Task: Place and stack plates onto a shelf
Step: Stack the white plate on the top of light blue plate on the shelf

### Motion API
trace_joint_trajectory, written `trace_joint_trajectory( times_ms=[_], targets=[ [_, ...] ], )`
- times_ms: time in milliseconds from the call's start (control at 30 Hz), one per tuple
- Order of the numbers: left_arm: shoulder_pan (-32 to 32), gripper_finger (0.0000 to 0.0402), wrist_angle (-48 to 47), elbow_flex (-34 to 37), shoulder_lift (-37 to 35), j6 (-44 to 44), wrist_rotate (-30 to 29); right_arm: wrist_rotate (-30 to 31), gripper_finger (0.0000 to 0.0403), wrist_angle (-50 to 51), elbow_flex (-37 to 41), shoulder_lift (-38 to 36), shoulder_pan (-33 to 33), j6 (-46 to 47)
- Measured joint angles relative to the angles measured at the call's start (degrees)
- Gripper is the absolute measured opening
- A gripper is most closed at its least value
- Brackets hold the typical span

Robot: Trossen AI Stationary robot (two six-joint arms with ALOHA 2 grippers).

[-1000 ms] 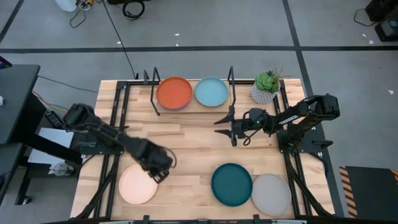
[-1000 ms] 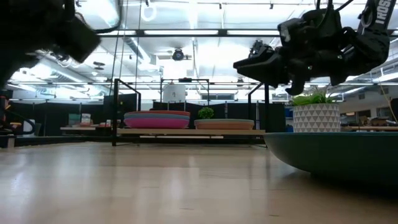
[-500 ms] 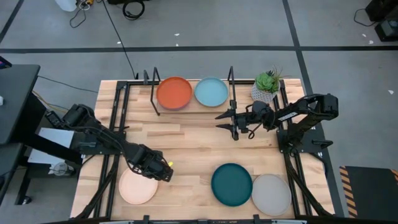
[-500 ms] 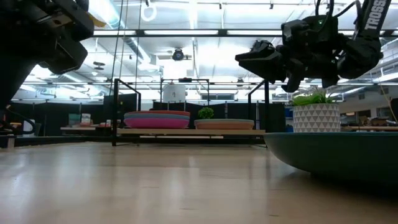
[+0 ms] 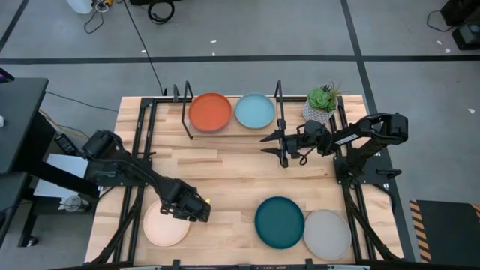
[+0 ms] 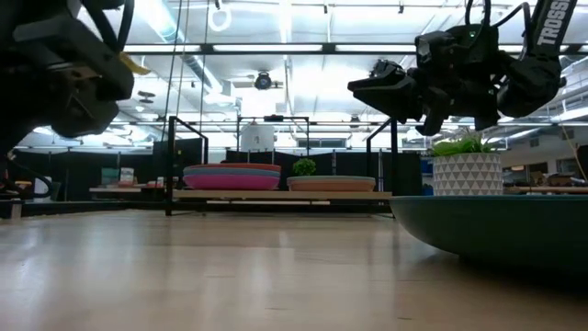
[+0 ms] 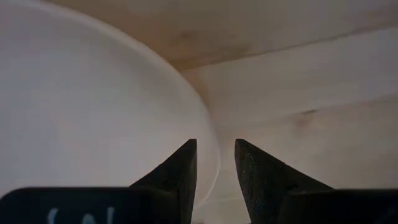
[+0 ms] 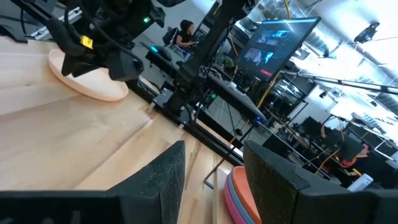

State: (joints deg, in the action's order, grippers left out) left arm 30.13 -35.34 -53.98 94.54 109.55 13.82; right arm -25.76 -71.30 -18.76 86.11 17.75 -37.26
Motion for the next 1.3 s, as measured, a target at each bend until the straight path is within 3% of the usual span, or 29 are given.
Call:
trace_joint_trajectory(
  times_ms=[200, 433, 533, 700, 900, 1033, 1167, 1300],
  targets=[
    [0.0, 0.0116, 0.9, 0.0, 3.0, -1.9, 2.7, 0.0, 0.0169, 0.2, 0.0, 0.0, 0.0, 0.2],
    [-0.3, 0.0114, 0.9, 0.0, 3.8, -3.7, 1.9, 0.0, 0.0169, 0.2, 0.0, 0.0, 0.0, 0.2],
    [-0.3, 0.0093, 0.7, 0.0, 3.8, -3.7, 1.0, 0.0, 0.0169, 0.3, 0.0, 0.0, 0.0, 0.2],
    [-1.0, 0.0026, 1.6, 0.0, 3.8, -7.3, 1.0, 0.0, 0.0169, 0.5, 0.0, 0.0, 0.0, 0.7],
    [-4.6, 0.0015, 5.6, 0.0, 1.5, -19.6, 2.5, 0.0, 0.0169, 0.5, 0.0, 0.0, 0.0, 3.0],
    [-7.7, 0.0015, 3.3, -2.1, -1.6, -31.0, 3.1, 0.0, 0.0169, 2.4, 0.0, 0.0, 0.0, 7.3],
    [-11.0, 0.0014, -1.8, -7.4, -3.2, -49.4, 1.7, 0.1, 0.0169, 4.0, 0.0, 0.0, -1.1, 13.1],
    [-13.1, 0.0019, -7.0, -12.8, -3.5, -73.7, -1.9, 0.0, 0.0169, 7.5, 0.0, 0.0, -4.0, 17.7]
  ],
)
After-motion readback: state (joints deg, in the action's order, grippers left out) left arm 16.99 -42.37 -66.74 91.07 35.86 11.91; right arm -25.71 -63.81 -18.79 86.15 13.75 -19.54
